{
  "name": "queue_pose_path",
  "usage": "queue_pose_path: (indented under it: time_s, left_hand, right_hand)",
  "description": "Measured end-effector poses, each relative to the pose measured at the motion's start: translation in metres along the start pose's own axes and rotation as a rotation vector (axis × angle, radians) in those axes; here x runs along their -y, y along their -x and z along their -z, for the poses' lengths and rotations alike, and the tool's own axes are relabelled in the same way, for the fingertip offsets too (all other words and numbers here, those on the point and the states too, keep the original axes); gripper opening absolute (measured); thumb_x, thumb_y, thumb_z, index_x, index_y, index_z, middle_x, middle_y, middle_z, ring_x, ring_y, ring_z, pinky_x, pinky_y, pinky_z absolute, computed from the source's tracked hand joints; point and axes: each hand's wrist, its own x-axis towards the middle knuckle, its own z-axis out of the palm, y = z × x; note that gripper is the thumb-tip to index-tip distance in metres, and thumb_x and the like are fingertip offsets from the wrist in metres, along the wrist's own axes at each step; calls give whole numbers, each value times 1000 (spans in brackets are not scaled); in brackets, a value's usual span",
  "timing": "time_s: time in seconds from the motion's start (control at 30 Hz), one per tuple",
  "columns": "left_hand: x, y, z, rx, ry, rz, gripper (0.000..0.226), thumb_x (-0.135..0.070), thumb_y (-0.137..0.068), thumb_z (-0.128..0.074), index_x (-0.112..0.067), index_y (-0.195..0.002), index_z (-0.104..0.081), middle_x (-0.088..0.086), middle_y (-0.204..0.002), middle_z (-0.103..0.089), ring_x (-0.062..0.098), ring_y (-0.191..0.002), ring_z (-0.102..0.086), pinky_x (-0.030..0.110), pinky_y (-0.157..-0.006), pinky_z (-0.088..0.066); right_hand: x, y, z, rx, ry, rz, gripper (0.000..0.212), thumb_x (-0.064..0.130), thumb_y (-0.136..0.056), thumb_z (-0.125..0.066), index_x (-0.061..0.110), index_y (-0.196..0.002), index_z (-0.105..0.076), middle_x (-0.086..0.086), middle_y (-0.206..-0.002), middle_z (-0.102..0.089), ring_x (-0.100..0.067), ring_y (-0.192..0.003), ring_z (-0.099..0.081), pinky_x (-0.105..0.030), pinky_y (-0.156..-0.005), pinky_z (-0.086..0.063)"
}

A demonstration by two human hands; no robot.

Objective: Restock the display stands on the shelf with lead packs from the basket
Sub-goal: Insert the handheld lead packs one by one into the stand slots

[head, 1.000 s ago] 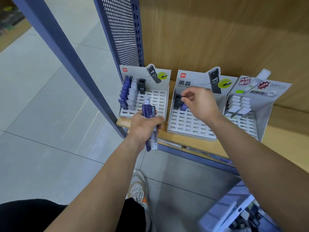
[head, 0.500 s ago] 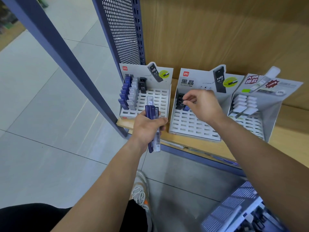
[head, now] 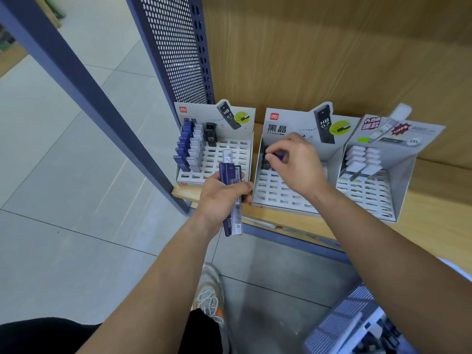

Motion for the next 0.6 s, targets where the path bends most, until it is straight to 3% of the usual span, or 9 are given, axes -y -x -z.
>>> queue_pose_path:
  time_s: [0.1, 0.23, 0.37, 0.47, 0.6]
  left_hand:
    - [-4, 9, -7, 106, 5, 14, 19, -2, -84, -77, -7, -99, -67, 8, -75, -67, 20, -64, -65, 22, -52, -49]
    - [-8, 27, -24, 253, -13, 18, 20, 0, -84, -75, -7, -101, -67, 5, -80, -68, 22, -67, -65, 21, -54, -49]
    - [-11, 41, -38, 352, 7, 23, 19, 4, -85, -72, -9, -99, -67, 4, -82, -69, 23, -66, -64, 20, -54, -49]
    - [-12, 49, -43, 376, 35, 26, 20, 4, -86, -72, -10, -99, -67, 5, -83, -70, 24, -67, -66, 22, -54, -50]
    - [-14, 55, -43, 367, 51, 40, 22, 3, -86, -72, -9, -103, -66, 9, -83, -68, 23, -66, -66, 20, -48, -46]
  right_hand:
    - [18, 17, 20, 36, -272, -132, 9, 21, -93, -68, 22, -100, -73, 10, -86, -67, 2, -71, -57, -9, -68, -42]
    - [35, 34, 38, 250, -527, -280, 13, 23, -97, -63, 23, -109, -68, 7, -85, -66, -1, -64, -60, -17, -62, -46]
    - [37, 44, 55, 301, -571, -289, 5, 19, -94, -67, 17, -98, -70, 1, -79, -67, -6, -61, -60, -28, -60, -49]
    - [34, 52, 70, 288, -614, -294, 12, 13, -88, -74, 10, -99, -72, 1, -72, -69, -6, -62, -63, -21, -60, -51]
    - [34, 61, 81, 284, -584, -263, 26, 7, -82, -79, 12, -106, -71, -5, -79, -71, -10, -69, -63, -22, -69, -55]
